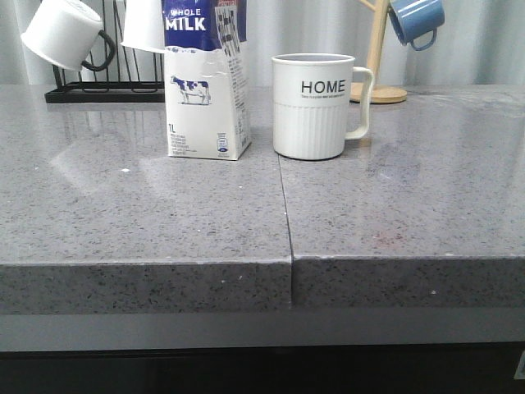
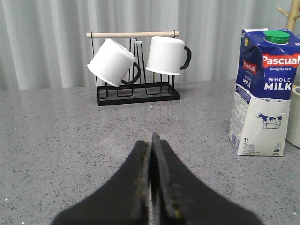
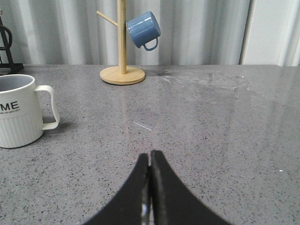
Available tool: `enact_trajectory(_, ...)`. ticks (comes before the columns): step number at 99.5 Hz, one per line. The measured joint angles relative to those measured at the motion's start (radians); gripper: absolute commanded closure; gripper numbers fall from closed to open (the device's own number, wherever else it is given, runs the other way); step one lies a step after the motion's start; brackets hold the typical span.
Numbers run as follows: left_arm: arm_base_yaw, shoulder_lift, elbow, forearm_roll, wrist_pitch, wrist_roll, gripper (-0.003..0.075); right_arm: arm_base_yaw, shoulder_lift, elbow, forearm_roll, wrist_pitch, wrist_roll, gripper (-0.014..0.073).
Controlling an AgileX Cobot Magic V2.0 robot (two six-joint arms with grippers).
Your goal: Place milk next to cup
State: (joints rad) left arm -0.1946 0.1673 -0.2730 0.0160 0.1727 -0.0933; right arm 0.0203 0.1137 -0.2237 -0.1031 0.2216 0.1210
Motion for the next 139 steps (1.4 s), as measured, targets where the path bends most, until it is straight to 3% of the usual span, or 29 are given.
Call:
enact_trajectory(57, 0.005, 0.0, 0.0, 0.026, -0.012, 0.0, 0.0741, 0.0, 0.0, 0.0, 0.0, 0.0, 0.0, 0.0715)
enact_trajectory(98, 0.226, -0.093, 0.121, -0.007, -0.038, 0.002, 0.0741, 0.0, 0.0, 0.0, 0.0, 0.0, 0.0, 0.0715)
enact_trajectory(114, 0.221, -0.172, 0.209, -0.016, -0.038, 0.002, 0.0741, 0.0, 0.0, 0.0, 0.0, 0.0, 0.0, 0.0715)
enact_trajectory(139, 0.126, -0.172, 0.265, 0.0, -0.045, 0.002, 0.0741, 0.0, 0.0, 0.0, 0.0, 0.0, 0.0, 0.0715)
